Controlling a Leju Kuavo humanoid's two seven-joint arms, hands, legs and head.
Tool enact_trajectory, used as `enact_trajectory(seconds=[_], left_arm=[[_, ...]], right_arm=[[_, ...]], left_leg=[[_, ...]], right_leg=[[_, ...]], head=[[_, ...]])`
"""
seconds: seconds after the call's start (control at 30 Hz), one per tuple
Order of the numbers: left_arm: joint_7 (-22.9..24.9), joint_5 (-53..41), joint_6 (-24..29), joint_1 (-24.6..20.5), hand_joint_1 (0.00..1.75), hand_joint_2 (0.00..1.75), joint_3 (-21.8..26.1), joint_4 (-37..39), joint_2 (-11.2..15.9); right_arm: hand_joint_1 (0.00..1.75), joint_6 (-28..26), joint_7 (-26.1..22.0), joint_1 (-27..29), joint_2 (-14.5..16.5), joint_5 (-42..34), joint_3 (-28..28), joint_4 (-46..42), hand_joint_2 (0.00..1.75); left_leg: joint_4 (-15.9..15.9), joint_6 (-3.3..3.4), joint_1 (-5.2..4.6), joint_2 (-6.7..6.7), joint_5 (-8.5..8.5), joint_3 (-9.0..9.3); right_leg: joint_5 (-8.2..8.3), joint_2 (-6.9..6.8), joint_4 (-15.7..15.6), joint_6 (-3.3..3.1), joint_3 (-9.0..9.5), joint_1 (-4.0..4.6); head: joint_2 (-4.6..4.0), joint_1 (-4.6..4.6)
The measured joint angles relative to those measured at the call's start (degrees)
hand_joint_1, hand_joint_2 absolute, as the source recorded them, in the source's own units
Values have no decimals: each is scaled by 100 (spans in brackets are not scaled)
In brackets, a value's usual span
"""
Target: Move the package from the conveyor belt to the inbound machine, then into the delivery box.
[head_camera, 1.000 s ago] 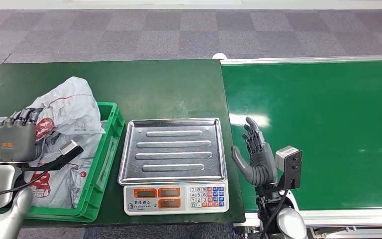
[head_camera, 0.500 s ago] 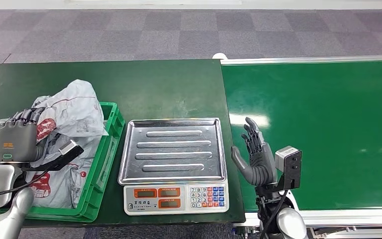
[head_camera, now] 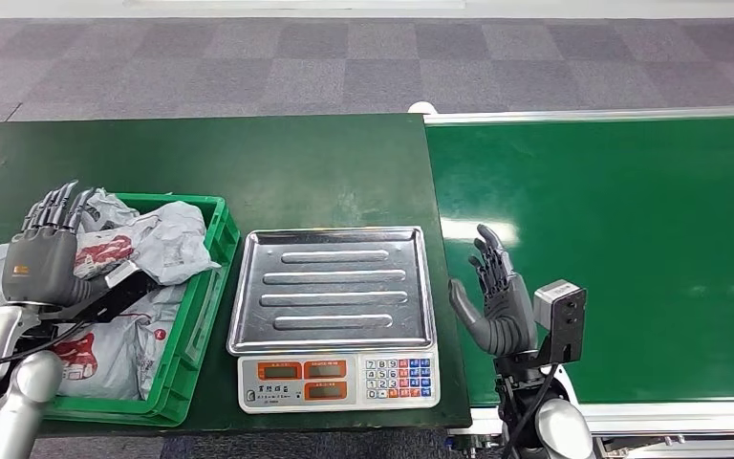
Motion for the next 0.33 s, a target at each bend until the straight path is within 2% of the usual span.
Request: enact_trajectory(seconds=[0.23, 0.33], left_arm=[[-94, 301, -212, -171, 0, 175, -71, 12, 24], [-308, 836, -511, -211, 0, 175, -100, 16, 21]], right_arm=[[0, 0, -3, 59, 0, 0, -40, -54, 175], [0, -1, -3, 72, 1, -1, -56, -57, 175]], left_leg=[[0, 0, 0, 1, 0, 1], [0, 0, 0, 1, 0, 1]], right_leg=[[0, 1, 0, -1, -1, 0], [0, 1, 0, -1, -1, 0]], head=[[0, 0], [0, 0]])
